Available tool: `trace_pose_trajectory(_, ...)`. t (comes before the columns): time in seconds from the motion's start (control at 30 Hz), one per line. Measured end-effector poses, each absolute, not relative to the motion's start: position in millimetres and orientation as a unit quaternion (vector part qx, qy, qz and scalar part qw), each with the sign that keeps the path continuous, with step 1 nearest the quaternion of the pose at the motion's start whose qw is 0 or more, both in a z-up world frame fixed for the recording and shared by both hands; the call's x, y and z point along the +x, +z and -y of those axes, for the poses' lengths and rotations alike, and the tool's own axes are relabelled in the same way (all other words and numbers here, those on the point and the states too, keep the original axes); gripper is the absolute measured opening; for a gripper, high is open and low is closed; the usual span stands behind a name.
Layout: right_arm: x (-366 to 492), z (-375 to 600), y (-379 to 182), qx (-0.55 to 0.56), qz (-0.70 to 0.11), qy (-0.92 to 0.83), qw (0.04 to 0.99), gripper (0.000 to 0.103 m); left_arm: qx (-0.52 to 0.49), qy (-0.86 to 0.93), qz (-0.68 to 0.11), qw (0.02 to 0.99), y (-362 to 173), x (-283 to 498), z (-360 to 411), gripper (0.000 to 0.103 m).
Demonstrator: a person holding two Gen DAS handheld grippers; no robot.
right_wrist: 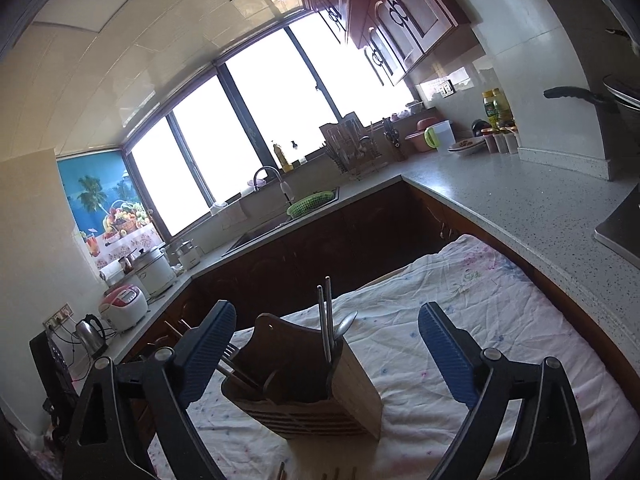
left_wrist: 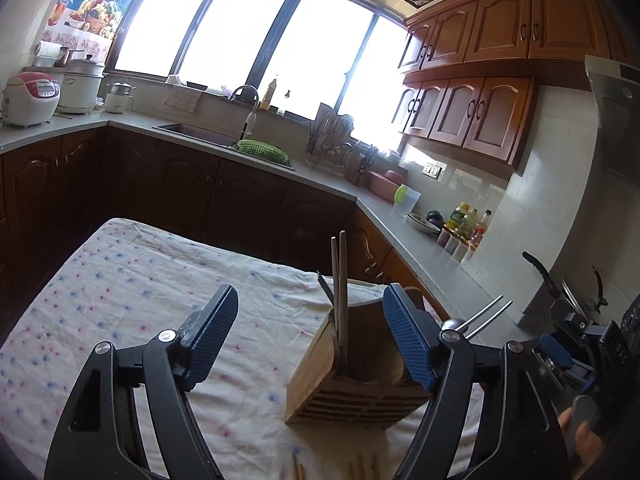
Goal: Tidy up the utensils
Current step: 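Lower both chopsticks into the wooden holder and open both tools, then withdraw both open tools back to the chopsticks lying on the cloth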
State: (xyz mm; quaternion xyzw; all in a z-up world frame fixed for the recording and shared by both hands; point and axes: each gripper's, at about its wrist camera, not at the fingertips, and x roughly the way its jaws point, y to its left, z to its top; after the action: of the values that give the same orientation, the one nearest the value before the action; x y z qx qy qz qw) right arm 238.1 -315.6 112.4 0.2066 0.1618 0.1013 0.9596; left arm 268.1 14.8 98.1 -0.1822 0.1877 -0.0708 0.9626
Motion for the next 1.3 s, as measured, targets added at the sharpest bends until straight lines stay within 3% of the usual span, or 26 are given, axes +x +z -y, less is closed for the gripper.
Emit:
trace_pose_trajectory(0.07,227.1,318.8,105.9,0.212,-0.165,0.101,0.958,0.095,-0.187,-0.062,-0.198,0.96,88.9,256.1,-19.1,0.084)
trace_pose_trajectory(0.67,147.5,318.0,24.2,0.213,-0.262,0.089,0.937,0.096,-0.196,-0.037,-0.307,0.931,10.8,167.2,-30.5,0.084)
trace_pose_trajectory(1.3,132.6,306.6,-12.3,0.193,-0.32,0.093,0.923,0.096,-0.145,-0.05,-0.401,0.903,-27.5,162.8,-8.8,0.084)
